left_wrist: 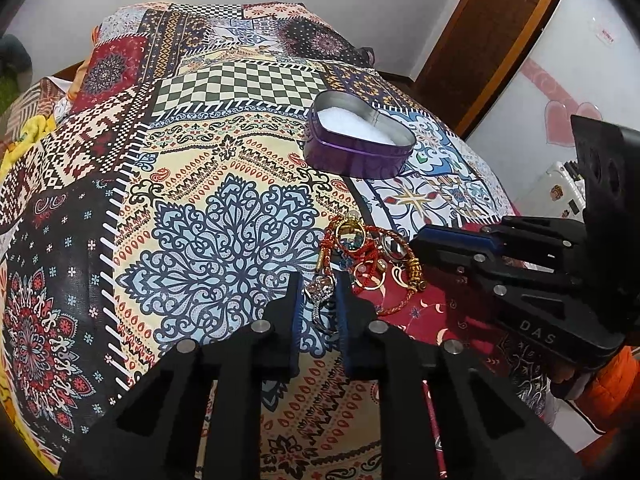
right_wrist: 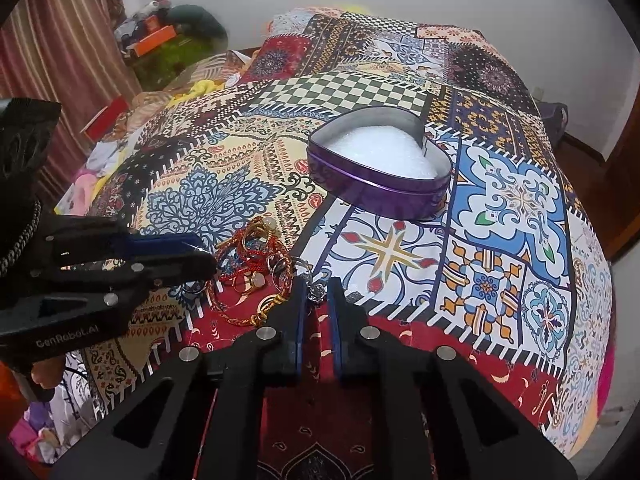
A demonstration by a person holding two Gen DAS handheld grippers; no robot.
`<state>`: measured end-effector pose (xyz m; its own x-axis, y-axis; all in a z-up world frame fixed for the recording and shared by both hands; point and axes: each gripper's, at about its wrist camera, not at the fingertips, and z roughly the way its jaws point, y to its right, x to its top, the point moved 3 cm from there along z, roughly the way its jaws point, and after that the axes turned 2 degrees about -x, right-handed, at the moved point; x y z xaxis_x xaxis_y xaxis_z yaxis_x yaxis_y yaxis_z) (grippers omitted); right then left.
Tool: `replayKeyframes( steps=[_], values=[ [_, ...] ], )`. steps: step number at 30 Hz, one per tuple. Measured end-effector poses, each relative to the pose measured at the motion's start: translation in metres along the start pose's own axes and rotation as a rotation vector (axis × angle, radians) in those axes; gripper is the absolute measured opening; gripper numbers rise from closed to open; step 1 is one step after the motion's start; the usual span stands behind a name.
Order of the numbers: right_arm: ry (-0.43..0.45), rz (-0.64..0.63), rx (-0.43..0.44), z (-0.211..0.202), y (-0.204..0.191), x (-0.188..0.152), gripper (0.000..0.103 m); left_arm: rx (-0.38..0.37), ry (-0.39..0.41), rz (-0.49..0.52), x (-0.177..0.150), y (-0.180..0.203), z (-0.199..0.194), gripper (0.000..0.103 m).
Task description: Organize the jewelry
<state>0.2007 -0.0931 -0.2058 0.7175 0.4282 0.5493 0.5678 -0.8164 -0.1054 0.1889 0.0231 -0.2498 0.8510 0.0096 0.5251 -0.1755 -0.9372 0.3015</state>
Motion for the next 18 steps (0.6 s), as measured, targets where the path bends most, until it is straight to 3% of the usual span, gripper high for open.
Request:
replayKeyframes(
  steps=[18],
  values=[
    [0.051,0.071,-0.047,-0.034,0.019,0.001,0.009,0.049,0.093,-0.001,0.011,0.005,-0.029,0.015]
  ],
)
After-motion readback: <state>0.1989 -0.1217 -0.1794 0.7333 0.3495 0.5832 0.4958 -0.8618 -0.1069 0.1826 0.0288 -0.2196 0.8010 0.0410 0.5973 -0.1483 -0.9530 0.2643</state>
